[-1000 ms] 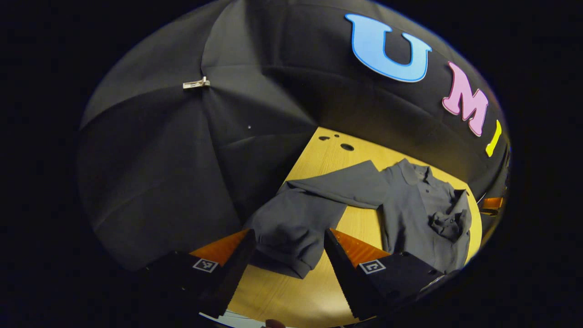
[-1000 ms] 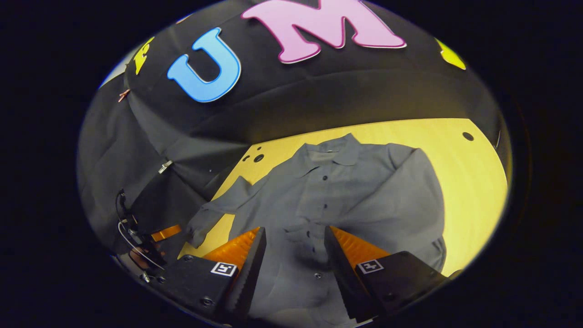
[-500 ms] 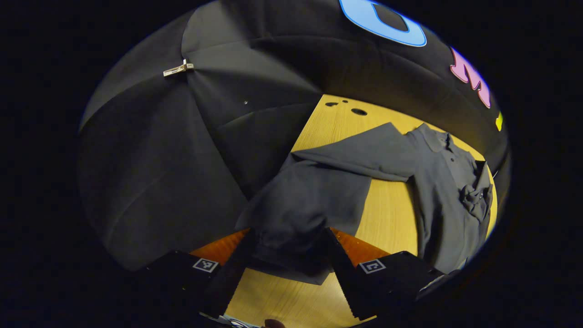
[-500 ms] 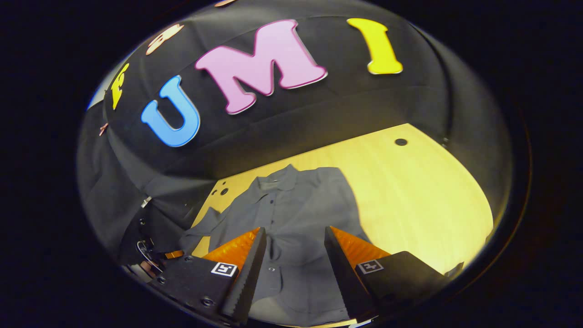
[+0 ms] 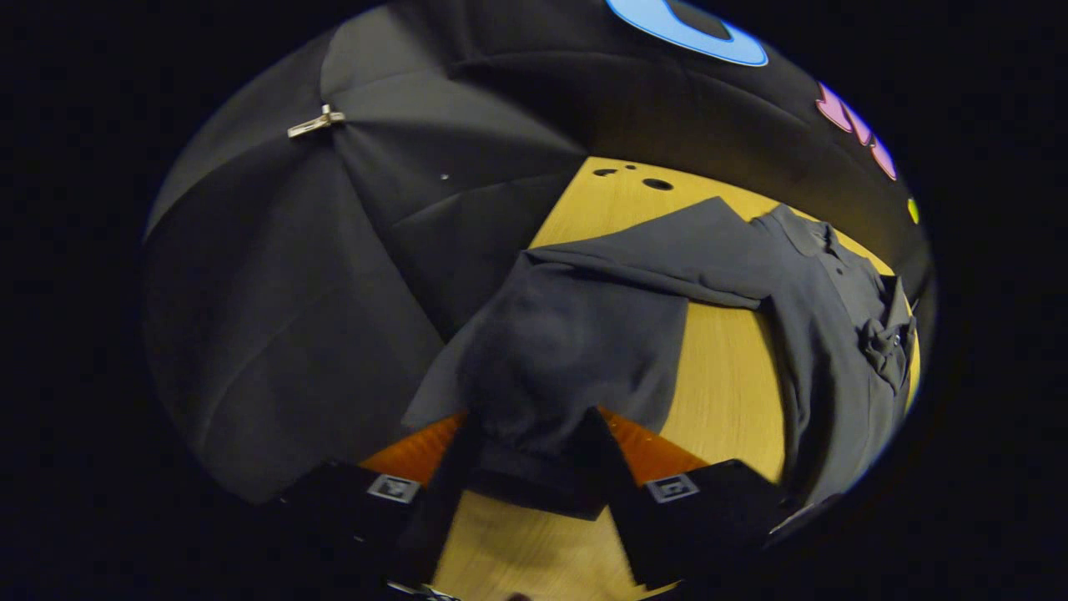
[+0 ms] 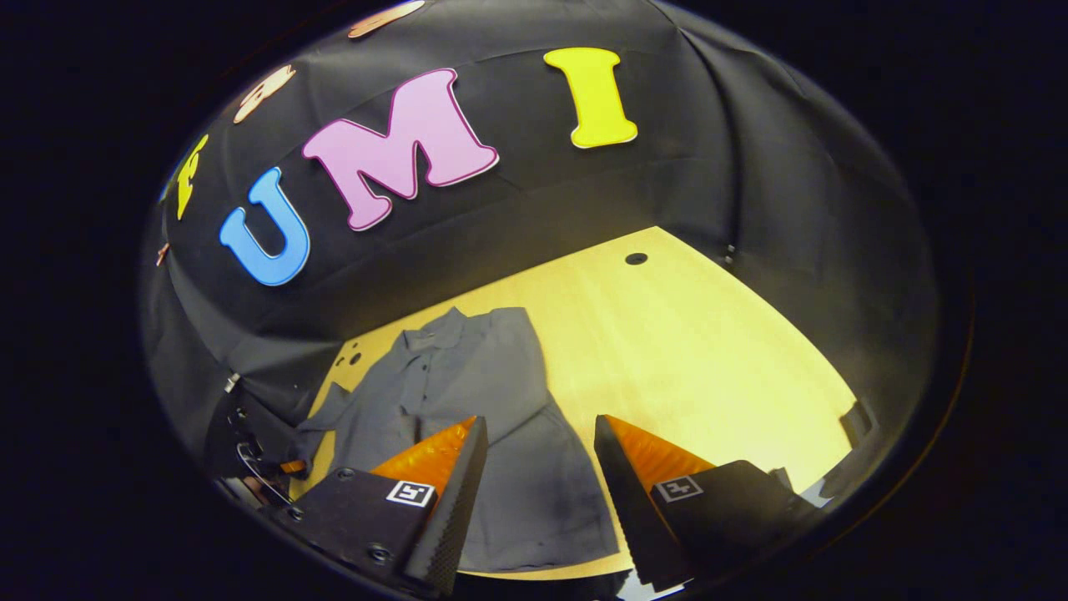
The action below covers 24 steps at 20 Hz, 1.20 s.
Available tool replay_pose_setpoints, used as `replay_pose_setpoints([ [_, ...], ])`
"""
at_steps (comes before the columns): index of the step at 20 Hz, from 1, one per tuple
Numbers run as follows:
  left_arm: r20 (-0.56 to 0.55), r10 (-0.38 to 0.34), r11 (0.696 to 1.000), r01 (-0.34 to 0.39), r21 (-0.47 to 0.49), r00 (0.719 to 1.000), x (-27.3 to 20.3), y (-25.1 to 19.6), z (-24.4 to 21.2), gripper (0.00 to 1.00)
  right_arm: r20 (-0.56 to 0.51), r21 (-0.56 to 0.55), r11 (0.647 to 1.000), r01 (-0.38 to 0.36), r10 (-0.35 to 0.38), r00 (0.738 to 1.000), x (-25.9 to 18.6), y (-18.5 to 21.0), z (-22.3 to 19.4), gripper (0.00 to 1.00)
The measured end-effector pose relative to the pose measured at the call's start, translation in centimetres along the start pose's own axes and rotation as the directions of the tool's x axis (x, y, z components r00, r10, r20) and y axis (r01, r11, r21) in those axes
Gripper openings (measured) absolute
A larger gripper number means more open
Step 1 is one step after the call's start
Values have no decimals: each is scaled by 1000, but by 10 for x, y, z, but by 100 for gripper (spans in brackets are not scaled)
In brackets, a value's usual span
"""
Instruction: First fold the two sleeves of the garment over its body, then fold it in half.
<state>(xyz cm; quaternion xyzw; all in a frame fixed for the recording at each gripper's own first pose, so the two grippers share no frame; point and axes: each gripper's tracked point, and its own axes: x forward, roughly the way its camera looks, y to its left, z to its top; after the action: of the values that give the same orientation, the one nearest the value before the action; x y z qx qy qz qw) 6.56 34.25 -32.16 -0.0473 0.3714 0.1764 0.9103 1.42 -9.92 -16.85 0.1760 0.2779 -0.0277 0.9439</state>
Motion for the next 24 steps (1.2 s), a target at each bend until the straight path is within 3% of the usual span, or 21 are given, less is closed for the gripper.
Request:
replay_pose_setpoints([
  [4,-6,30,996,-29,85,1000,9,-9,9,22,-10,32,999,17,-17,1000,-5,-20,-7,80],
  [6,-8,61,994,-60,92,998,12,-10,13,10,-10,39,999,25,-24,1000,-6,-32,-10,80],
  [12,-11,120,975,-116,191,993,1,-23,24,6,-4,52,998,33,-33,999,-8,-59,-6,81],
  [17,76,106,983,-116,143,991,-36,-44,54,2,5,72,997,26,-26,1000,-5,-76,1,80],
  [19,129,92,988,-107,113,987,-56,-55,74,6,6,77,997,21,-21,1000,-2,-81,2,80],
  [24,268,63,991,-92,98,961,-101,-92,135,5,0,58,998,17,-17,1000,3,-95,6,80],
])
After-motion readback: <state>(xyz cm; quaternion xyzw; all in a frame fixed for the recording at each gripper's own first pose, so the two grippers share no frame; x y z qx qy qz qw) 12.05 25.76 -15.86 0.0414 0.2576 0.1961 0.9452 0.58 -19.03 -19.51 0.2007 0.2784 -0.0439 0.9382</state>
